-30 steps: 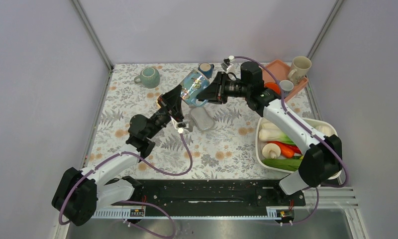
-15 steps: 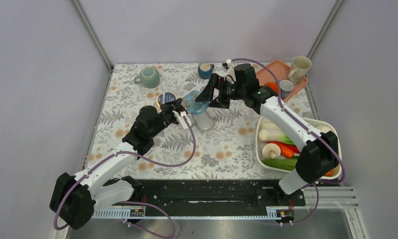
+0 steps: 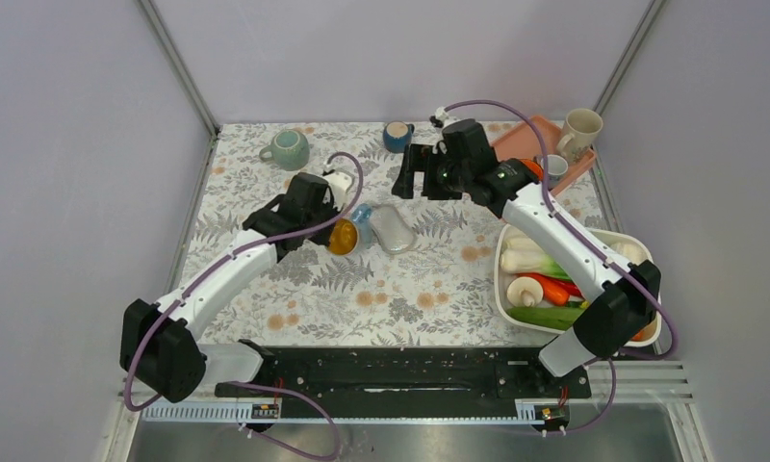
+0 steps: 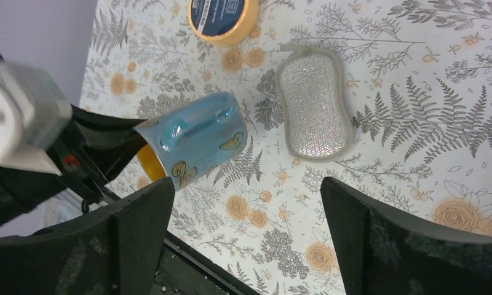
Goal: Turn the mug right side up
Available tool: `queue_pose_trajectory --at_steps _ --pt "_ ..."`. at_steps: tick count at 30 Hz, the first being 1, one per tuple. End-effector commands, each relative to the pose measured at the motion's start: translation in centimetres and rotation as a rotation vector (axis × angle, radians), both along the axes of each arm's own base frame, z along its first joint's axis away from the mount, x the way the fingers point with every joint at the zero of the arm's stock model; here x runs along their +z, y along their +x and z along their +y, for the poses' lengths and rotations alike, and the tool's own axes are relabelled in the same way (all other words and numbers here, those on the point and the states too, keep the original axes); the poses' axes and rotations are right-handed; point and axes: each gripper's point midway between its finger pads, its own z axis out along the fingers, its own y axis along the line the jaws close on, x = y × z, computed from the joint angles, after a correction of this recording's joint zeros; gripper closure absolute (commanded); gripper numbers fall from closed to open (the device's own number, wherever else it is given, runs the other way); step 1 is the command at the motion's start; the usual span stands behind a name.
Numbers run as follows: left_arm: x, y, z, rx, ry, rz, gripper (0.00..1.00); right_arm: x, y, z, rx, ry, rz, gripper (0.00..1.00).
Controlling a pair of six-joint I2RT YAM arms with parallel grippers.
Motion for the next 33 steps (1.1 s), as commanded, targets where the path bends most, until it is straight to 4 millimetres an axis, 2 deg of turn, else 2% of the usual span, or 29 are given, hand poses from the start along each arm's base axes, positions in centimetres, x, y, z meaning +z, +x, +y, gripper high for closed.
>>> queue_pose_trajectory --at_steps 1,7,11,16,20,22,23,24,26,28,30,31,33 --pt "4.1 0.4 -0.5 0.326 -0.274 0.063 1.00 1.1 -2.0 2.0 0.003 -0.090 -0.105 0.02" --pt "5.2 1.3 -1.4 0.355 -0.341 0.085 1.00 0.8 -4.5 7.6 0.121 -0.038 -0.122 0.06" --pt "5.8 1.6 -1.8 0.353 -0.367 0.081 1.00 -0.7 -5.0 9.5 0.167 -0.078 -0.099 0.10" --pt "7.2 1.7 -2.6 0.333 -0.419 0.067 1.00 -4.1 -4.3 10.1 0.172 -0.187 -0.080 0.15" --pt "7.2 1.6 -2.9 0.315 -0.435 0.071 1.00 -5.7 -2.0 11.0 0.147 -0.260 -0.107 0.18" --pt "7.2 1.7 -2.9 0.317 -0.436 0.066 1.00 -6.5 -0.7 11.0 0.128 -0.319 -0.125 0.27" --pt "7.5 1.9 -2.9 0.315 -0.438 0.058 1.00 -6.7 -0.3 10.9 0.123 -0.348 -0.131 0.36" --pt "7.8 2.0 -3.0 0.307 -0.443 0.046 1.00 -7.1 0.1 10.6 0.121 -0.382 -0.133 0.47" --pt "8.5 2.2 -3.0 0.286 -0.445 0.018 1.00 -7.4 0.8 10.0 0.107 -0.441 -0.150 0.77" --pt "8.9 2.1 -3.6 0.235 -0.456 0.009 1.00 -6.6 1.4 9.0 0.080 -0.476 -0.177 0.98" --pt "9.4 1.8 -4.4 0.163 -0.470 0.001 1.00 -5.4 2.4 8.3 0.060 -0.467 -0.195 1.00" --pt "9.8 1.6 -4.7 0.127 -0.475 -0.005 0.91 -4.8 3.0 7.7 0.050 -0.456 -0.196 1.00" --pt "10.6 1.2 -5.0 0.063 -0.474 -0.029 0.62 -3.7 4.9 5.8 0.015 -0.439 -0.189 1.00"
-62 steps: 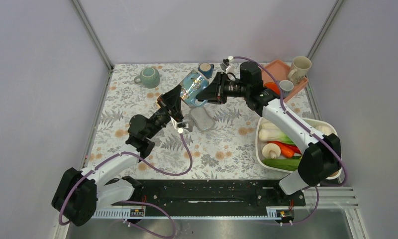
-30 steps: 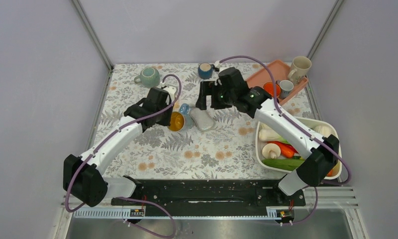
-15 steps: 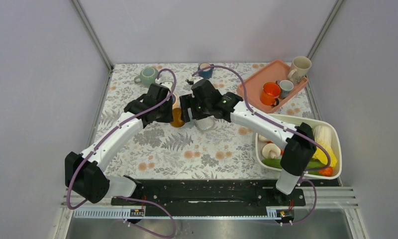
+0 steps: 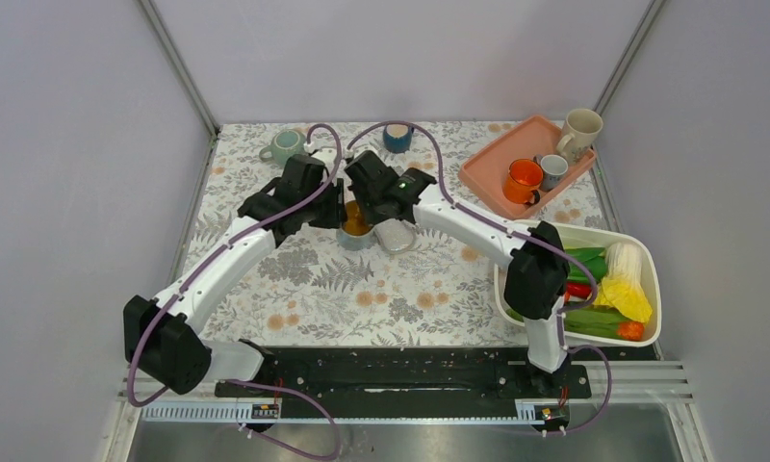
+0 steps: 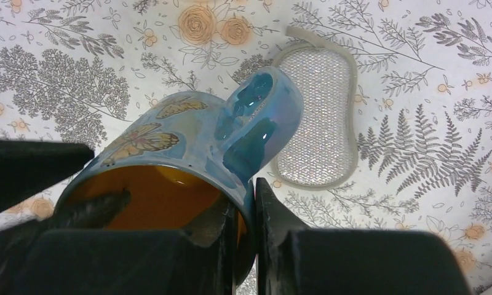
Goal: Turn the mug right side up
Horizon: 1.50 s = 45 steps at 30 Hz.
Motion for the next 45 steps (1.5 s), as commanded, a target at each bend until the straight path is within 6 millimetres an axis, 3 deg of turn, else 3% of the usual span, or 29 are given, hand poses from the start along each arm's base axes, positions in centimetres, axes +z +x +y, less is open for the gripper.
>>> queue_pose_trajectory --at_steps 1,5,7,10,14,18,23,29,33,35,42,45 --pt "7.8 0.4 -3.0 -0.222 -0.137 -0.247 0.49 6.8 6.4 -5.3 -0.104 0.054 -0.127 1.00" --pt "9.6 0.7 -2.5 -0.253 -0.101 -0.335 0.13 8.6 9.8 -9.1 -0.148 0.072 -0.144 1.00" --pt "10.4 1.1 -2.1 -0.244 -0.083 -0.383 0.05 9.4 11.8 -11.4 -0.191 0.080 -0.146 1.00" --pt "10.6 1.7 -1.4 -0.226 -0.044 -0.419 0.04 10.7 15.3 -15.1 -0.280 0.109 -0.151 1.00" --pt "9.0 1.8 -0.5 -0.205 -0.005 -0.404 0.04 11.3 20.3 -20.4 -0.434 0.170 -0.161 1.00" --pt "7.5 1.9 0.4 -0.181 0.011 -0.397 0.03 10.4 24.3 -25.4 -0.595 0.261 -0.161 1.00" --pt "6.3 2.3 2.1 -0.135 0.048 -0.394 0.02 8.0 27.9 -32.6 -0.788 0.291 -0.188 1.00" --pt "5.1 2.9 3.9 -0.080 0.059 -0.363 0.02 5.0 29.8 -37.9 -0.897 0.251 -0.197 1.00" --pt "4.5 3.4 4.5 -0.059 0.061 -0.337 0.02 3.1 29.5 -40.0 -0.956 0.178 -0.178 1.00" --pt "4.4 3.8 4.8 -0.051 0.062 -0.331 0.02 2.5 29.3 -42.3 -0.998 0.147 -0.179 1.00" --pt "4.6 5.2 4.8 -0.053 0.041 -0.343 0.02 0.0 29.3 -44.8 -1.046 0.181 -0.122 1.00" --pt "4.6 5.5 4.9 -0.050 0.041 -0.344 0.02 0.4 29.2 -45.2 -1.043 0.171 -0.129 0.85"
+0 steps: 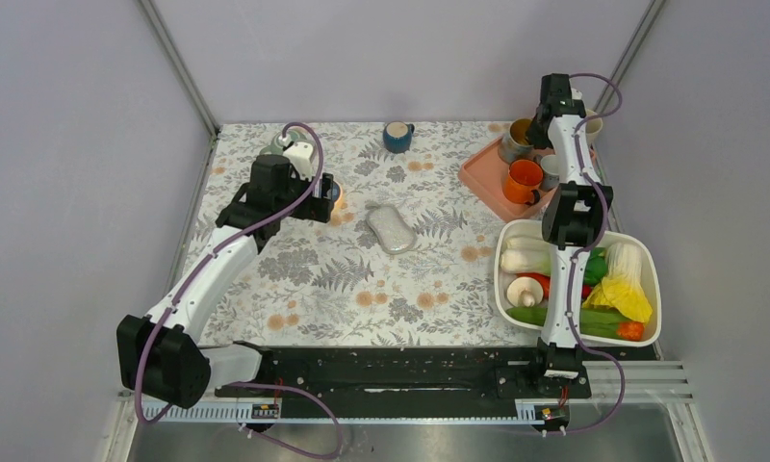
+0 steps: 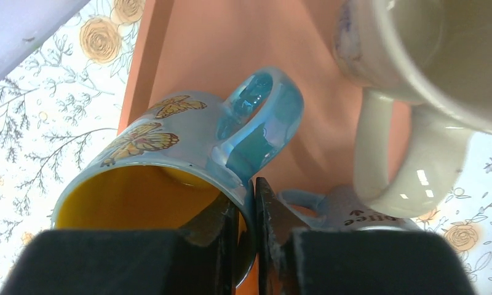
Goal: Turn the mug right side up
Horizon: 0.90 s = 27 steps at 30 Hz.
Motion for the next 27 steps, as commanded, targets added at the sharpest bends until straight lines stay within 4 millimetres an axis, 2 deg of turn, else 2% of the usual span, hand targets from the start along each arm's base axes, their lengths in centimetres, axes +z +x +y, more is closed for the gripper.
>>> queue_pose_trajectory --at_steps 1,7,10,11,14,15,17,21,25,27 --pt "2.9 1.7 -0.4 -0.009 -0.040 -0.098 0.02 6.2 2.5 -1.4 -0.023 -0.014 -0.194 0.79" --pt "2.5 1.5 -0.6 -0.022 -0.046 -0.087 0.02 10.1 2.9 -0.3 0.085 -0.019 -0.273 0.53" --pt "2.4 1.4 -0.7 -0.031 -0.051 -0.084 0.02 12.8 2.7 0.4 0.167 -0.039 -0.320 0.37" --pt "2.4 1.3 -0.8 -0.036 -0.053 -0.084 0.02 14.3 2.5 0.9 0.207 -0.043 -0.350 0.34" --pt "2.2 1.2 -0.9 -0.043 -0.057 -0.081 0.02 17.1 2.2 2.6 0.334 -0.068 -0.414 0.31" --pt "2.1 1.1 -1.0 -0.044 -0.057 -0.079 0.02 17.4 2.1 3.4 0.393 -0.086 -0.423 0.30" --pt "1.9 1.1 -1.0 -0.047 -0.056 -0.074 0.02 17.2 2.0 4.9 0.529 -0.167 -0.418 0.29" --pt "1.5 0.9 -1.0 -0.058 -0.044 -0.063 0.02 13.6 2.0 7.4 0.795 -0.444 -0.289 0.28" --pt "1.1 0.8 -0.6 -0.049 -0.025 -0.052 0.03 10.0 2.6 8.4 0.965 -0.656 -0.163 0.23" --pt "0.9 0.8 -0.5 -0.049 -0.008 -0.044 0.03 9.1 3.0 8.5 0.999 -0.720 -0.130 0.23"
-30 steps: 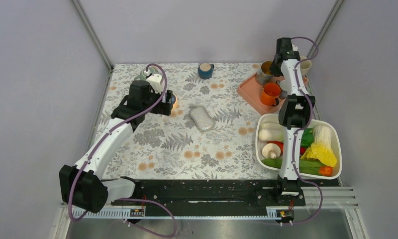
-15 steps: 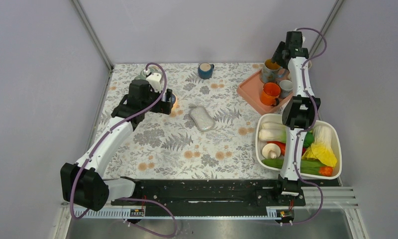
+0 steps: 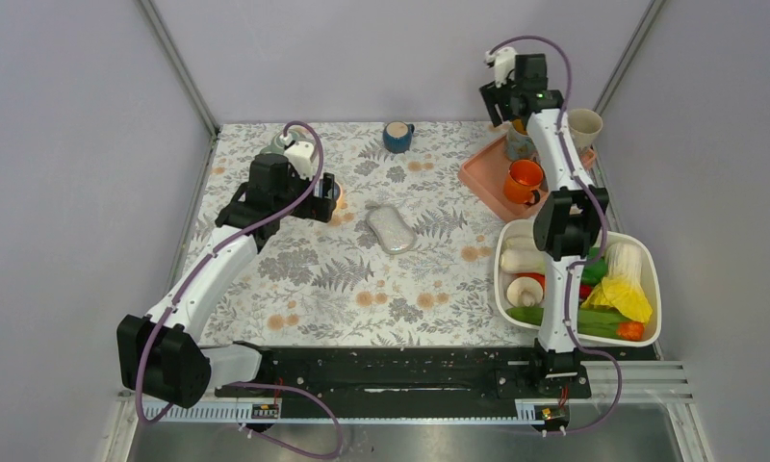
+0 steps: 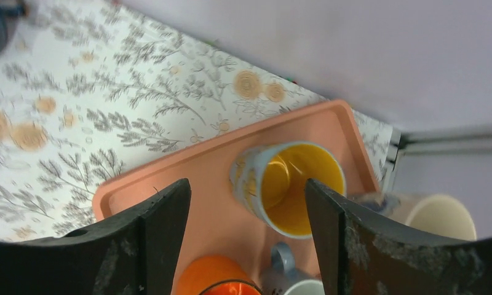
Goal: Turn the mug right side up
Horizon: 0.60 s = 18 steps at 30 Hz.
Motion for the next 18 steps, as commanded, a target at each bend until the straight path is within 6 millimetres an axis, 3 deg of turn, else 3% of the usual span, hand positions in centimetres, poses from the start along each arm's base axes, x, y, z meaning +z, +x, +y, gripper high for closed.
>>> queue_pose_trajectory --at_steps 1,6,18 --pt "0.6 0.6 0.2 -0.013 0.025 -0.032 0.03 -2.4 1.2 -0.1 0.130 -0.306 0.014 0.23" --pt "0.4 0.7 0.1 -0.022 0.035 -0.017 0.03 -3.7 1.8 -1.7 0.054 -0.446 0.018 0.27" --pt "-0.4 1.4 -0.2 -0.032 0.042 -0.001 0.03 -6.9 0.0 -4.0 0.033 -0.711 0.090 0.29"
